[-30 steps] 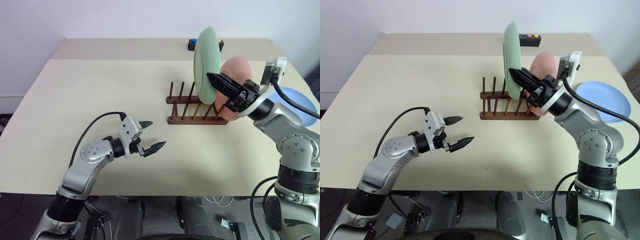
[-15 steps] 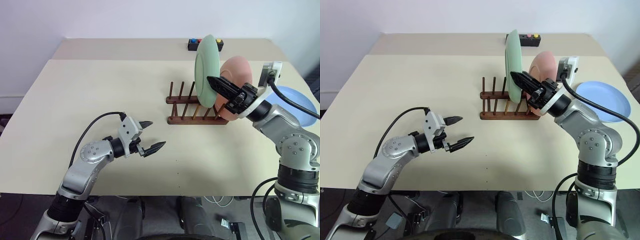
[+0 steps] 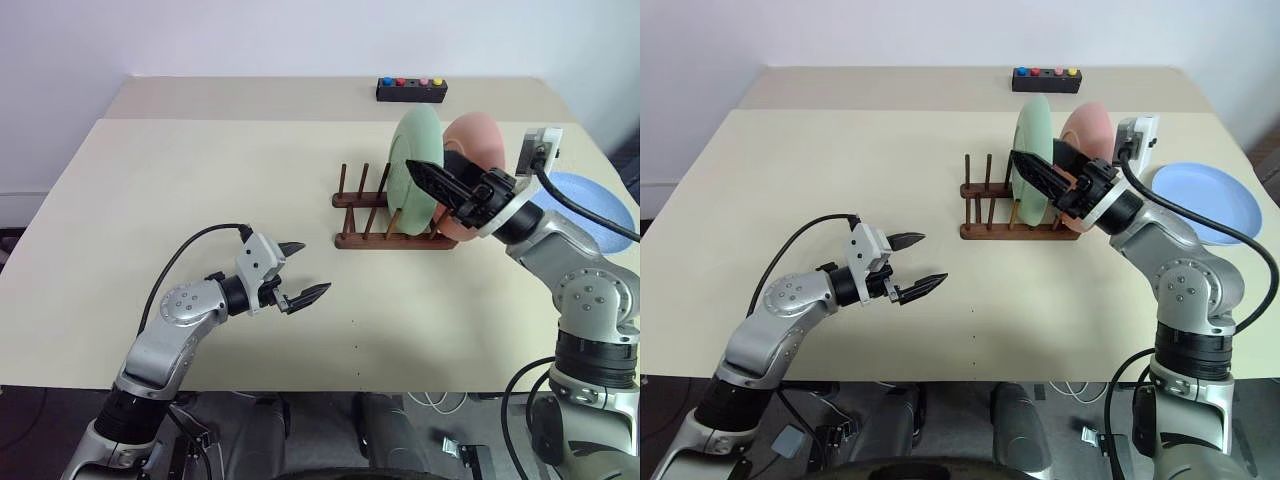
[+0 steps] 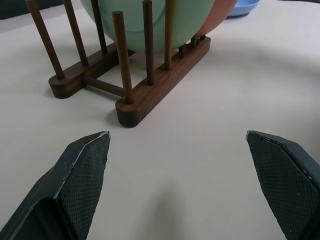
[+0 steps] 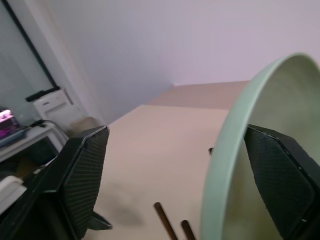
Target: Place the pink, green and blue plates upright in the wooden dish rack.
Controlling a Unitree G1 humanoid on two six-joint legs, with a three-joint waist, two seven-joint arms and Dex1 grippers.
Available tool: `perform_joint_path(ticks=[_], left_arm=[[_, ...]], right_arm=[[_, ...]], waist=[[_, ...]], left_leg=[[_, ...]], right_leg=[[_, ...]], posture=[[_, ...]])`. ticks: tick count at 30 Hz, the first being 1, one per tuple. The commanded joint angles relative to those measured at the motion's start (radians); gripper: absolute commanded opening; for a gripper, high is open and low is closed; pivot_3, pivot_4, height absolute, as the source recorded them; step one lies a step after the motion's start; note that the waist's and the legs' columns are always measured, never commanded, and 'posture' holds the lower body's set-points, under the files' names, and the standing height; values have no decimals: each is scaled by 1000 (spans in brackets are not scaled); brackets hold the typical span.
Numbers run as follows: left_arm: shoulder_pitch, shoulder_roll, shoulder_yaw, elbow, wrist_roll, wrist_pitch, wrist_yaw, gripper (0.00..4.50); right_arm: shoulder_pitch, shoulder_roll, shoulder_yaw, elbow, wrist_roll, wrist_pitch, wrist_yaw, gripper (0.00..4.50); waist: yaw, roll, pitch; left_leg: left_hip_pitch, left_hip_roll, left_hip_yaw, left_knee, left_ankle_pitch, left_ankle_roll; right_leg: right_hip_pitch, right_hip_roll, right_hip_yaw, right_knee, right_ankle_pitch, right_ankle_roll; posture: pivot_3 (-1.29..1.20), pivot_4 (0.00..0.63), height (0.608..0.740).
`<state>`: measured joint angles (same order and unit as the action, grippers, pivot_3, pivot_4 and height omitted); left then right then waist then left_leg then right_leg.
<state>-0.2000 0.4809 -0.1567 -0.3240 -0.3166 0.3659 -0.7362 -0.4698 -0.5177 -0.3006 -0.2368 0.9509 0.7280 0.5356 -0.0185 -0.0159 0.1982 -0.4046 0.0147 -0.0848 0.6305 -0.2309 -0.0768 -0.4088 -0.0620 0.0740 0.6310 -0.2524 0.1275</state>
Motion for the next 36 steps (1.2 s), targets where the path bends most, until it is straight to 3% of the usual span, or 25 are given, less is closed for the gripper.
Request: perform_joint_path(ticks=[1,18,24,32,36], left_arm=[[-4,2,13,-35,-6,-4,-2,4500],[-9,-4,10,-25,0,-12,-2,4500],[-6,-9,7,-28,-4,-13,-5,4500],[-29,-25,-12,4,2,-23,-21,4500],[-59,-35,-22,35,5,-32,-39,4500]], right_arm=[[-14,-17,-8,-28,-22,-30,10,4440],[-66,-131,6,-60,-176,-128,103,4440],[-99,-262,-122,-4,-205,-177,137,4440],[119,-446,-272,112,-284,-235,304,4440],[287,-490,-252,226,-460,-342,324,4440]], waist=[[0,0,0],[0,0,0],[5,0,0],[3,0,0],[4,1,-1]], left_leg=[[0,0,0,0,0,0],[0,0,0,0,0,0],[-1,0,0,0,0,0],[-1,0,1,0,0,0],[0,0,1,1,0,0]], right_leg=[[0,0,0,0,0,0],[0,0,0,0,0,0],[0,0,0,-1,0,0],[0,0,0,-1,0,-1],[0,0,1,-1,0,-1]], posture=[[0,150,730],[0,150,730],[0,150,730],[0,150,730],[0,150,730]])
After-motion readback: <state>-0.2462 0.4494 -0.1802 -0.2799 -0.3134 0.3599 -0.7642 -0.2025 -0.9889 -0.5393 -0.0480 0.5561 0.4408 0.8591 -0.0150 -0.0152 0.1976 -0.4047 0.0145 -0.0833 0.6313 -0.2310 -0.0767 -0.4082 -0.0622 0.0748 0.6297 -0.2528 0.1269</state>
